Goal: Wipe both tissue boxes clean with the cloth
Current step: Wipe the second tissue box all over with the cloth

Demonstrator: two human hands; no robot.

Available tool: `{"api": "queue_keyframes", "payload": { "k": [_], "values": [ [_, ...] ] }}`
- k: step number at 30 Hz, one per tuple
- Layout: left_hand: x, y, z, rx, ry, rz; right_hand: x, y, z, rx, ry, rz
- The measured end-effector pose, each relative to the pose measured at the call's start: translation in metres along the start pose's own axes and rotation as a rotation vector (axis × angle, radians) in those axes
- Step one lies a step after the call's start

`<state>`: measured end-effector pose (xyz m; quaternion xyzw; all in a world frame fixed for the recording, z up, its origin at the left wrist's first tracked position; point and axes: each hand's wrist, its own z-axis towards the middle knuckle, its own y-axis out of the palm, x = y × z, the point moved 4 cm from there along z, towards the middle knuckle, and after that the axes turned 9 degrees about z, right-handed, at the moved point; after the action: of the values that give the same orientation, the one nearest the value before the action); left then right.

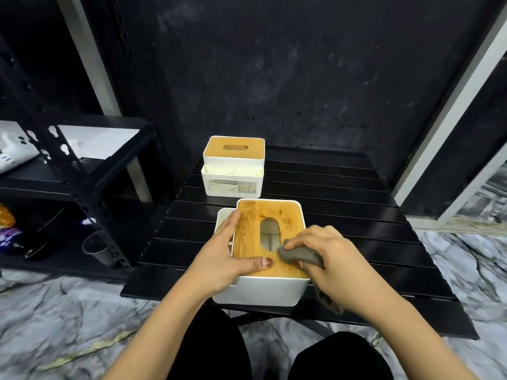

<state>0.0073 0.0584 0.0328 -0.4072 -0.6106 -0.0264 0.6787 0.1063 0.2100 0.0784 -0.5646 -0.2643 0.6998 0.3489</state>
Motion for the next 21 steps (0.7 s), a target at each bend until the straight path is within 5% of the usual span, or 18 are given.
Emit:
{"api": "queue_keyframes", "payload": {
  "k": [9, 21],
  "values": [
    [0.000, -0.001, 0.002, -0.009, -0.004, 0.005, 0.023, -0.008, 0.057, 0.009, 0.148, -0.036],
    [-0.002, -0.001, 0.001, -0.047, -0.009, 0.000, 0.002, 0.003, -0.002, 0.010, 0.034, 0.047]
  ]
}}
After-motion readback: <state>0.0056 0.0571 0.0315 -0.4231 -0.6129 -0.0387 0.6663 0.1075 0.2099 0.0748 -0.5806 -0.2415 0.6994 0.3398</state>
